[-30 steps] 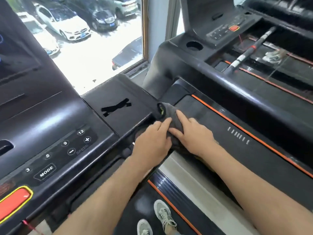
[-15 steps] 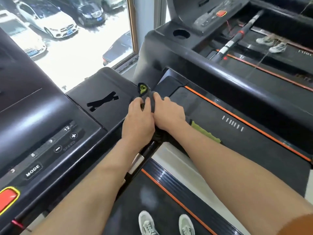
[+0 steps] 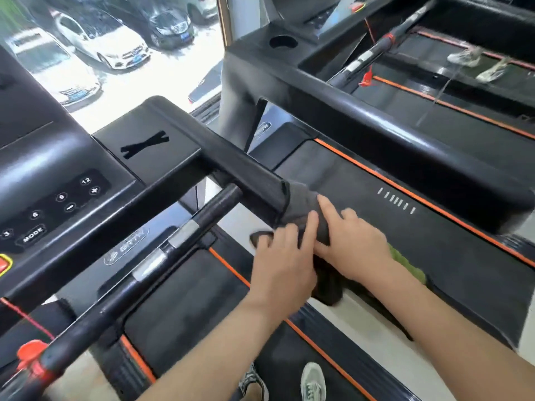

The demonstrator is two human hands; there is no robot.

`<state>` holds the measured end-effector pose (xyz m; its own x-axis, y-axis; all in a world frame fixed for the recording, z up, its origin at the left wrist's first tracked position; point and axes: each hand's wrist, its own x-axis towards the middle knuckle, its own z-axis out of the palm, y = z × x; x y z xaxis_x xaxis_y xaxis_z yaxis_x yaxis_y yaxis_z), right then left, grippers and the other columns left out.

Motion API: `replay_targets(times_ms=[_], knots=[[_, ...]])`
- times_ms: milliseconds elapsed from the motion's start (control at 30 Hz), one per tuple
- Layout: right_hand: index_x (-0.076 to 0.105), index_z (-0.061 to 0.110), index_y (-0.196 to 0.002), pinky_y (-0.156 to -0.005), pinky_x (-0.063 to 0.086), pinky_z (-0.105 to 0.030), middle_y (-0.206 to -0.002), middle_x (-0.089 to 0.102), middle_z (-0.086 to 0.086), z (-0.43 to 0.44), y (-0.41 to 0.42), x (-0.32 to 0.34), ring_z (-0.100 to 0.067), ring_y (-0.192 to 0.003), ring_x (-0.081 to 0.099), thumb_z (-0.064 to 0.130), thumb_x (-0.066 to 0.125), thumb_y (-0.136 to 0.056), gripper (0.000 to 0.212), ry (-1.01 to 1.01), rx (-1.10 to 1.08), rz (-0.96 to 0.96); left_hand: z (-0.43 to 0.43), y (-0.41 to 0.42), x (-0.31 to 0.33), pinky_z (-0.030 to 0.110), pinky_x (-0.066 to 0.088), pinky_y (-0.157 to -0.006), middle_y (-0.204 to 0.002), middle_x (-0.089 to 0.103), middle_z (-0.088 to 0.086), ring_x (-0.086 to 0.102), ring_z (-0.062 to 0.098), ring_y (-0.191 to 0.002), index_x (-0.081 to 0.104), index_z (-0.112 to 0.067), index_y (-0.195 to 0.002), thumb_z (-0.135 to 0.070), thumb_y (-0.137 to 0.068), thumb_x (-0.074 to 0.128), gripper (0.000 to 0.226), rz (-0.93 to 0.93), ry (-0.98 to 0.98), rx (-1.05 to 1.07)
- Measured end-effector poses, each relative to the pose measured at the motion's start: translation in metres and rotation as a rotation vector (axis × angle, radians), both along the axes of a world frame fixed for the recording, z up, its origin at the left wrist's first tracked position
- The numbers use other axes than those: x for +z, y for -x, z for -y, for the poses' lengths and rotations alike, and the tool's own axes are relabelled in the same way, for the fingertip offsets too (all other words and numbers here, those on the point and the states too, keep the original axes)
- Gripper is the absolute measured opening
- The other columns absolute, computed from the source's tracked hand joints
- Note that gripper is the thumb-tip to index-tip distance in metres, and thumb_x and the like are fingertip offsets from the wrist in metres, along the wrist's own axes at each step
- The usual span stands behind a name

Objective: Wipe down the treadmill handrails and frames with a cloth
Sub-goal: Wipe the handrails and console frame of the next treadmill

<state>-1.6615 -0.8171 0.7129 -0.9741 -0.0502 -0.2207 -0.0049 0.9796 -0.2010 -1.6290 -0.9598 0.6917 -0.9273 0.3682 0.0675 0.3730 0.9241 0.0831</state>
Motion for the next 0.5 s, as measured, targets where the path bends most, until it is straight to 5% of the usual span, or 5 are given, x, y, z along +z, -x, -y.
replay_targets(times_ms=[133, 233, 400, 500], knots=[[0.011, 0.042, -0.145, -0.078, 0.052, -0.041, -0.114, 0.058, 0.000, -0.048, -0.025, 0.004, -0.027, -0.100, 0.062, 0.083, 0.045, -0.071, 0.091, -0.005, -0.043, 0.134, -0.026, -0.010, 0.004, 0.042, 0.043, -0.083, -0.115, 0.053, 0.009, 0.050, 0.029, -0.103, 0.045, -0.008, -0.141, -0.039, -0.073, 0.057, 0.076, -0.073, -0.055, -0.082], [0.032, 0.025, -0.133, -0.077, 0.050, -0.039, -0.112, 0.063, -0.001, -0.039, -0.012, 0.000, -0.028, -0.100, 0.064, 0.078, 0.053, -0.070, 0.085, -0.049, 0.000, 0.085, -0.029, 0.000, 0.005, 0.049, 0.036, -0.106, -0.129, 0.049, 0.011, 0.044, 0.033, -0.122, 0.042, -0.006, -0.142, -0.035, -0.073, 0.046, 0.075, -0.081, 0.011, -0.083], [0.040, 0.014, -0.126, -0.079, 0.049, -0.039, -0.121, 0.057, -0.012, 0.024, 0.028, -0.007, -0.034, -0.105, 0.062, 0.055, 0.054, -0.083, 0.060, 0.027, 0.029, -0.152, 0.009, 0.044, 0.001, 0.051, 0.034, -0.107, -0.142, 0.039, 0.017, 0.034, 0.034, -0.137, 0.030, -0.002, -0.148, -0.035, -0.069, 0.062, 0.090, -0.067, 0.221, 0.021], [0.036, 0.010, -0.134, -0.081, 0.047, -0.040, -0.126, 0.054, -0.016, 0.046, 0.050, -0.006, -0.036, -0.108, 0.060, 0.049, 0.052, -0.086, 0.063, 0.047, 0.086, -0.187, 0.028, 0.078, 0.002, 0.052, 0.034, -0.104, -0.140, 0.039, 0.020, 0.033, 0.037, -0.137, 0.033, -0.001, -0.145, -0.030, -0.069, 0.067, 0.088, -0.096, 0.215, 0.125]])
